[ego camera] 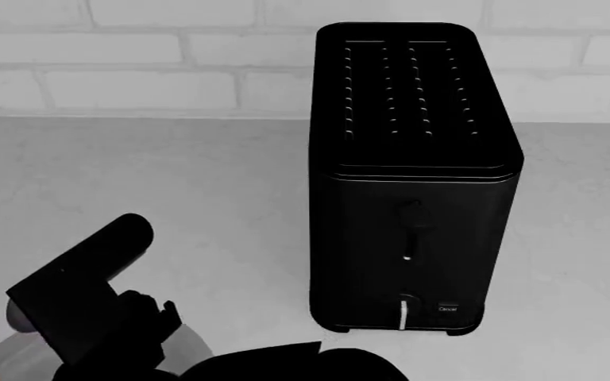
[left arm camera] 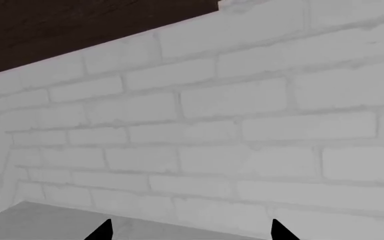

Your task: Place the toasted item on a plate.

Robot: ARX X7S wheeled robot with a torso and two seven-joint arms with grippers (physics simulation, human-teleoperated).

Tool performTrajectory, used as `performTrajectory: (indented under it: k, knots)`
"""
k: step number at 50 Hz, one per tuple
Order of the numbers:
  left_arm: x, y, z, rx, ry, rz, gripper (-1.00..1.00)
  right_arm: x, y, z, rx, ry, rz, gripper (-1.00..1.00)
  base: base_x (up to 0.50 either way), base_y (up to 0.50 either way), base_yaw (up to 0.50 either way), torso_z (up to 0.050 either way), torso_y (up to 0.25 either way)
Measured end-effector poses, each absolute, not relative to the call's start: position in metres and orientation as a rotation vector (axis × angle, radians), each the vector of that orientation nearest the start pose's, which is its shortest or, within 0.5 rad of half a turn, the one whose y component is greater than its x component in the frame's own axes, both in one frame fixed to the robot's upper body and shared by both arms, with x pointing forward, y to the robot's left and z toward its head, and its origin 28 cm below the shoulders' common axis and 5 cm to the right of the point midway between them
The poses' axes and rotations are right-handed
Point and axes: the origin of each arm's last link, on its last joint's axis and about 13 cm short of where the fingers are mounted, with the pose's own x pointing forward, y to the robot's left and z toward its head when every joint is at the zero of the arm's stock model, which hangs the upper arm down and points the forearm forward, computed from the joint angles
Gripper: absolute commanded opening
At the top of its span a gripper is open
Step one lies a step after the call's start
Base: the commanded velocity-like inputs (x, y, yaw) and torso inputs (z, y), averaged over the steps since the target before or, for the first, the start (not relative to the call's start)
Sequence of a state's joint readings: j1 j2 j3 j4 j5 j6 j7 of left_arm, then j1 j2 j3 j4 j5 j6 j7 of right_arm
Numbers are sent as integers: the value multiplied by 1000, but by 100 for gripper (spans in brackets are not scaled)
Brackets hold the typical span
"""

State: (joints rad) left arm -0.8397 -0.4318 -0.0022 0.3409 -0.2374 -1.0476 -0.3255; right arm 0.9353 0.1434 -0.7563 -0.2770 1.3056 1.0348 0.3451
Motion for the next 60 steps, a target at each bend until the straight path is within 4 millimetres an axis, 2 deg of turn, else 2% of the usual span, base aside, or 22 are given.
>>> performTrajectory:
  k: [8, 26, 35, 60]
  knots:
    - [294, 297, 254, 182, -150, 413, 100, 232, 25, 212, -81, 346, 1071, 100, 0, 0, 0, 0, 0]
    - [292, 294, 256, 188, -157, 404, 100, 210, 10, 275, -209, 202, 977, 100, 0, 0, 0, 0, 0]
    - [292, 293, 257, 189, -157, 399, 100, 200, 4, 298, -268, 150, 941, 100, 0, 0, 0, 0, 0]
    - [292, 294, 258, 189, -159, 405, 100, 193, -39, 327, -289, 120, 706, 100, 0, 0, 0, 0, 0]
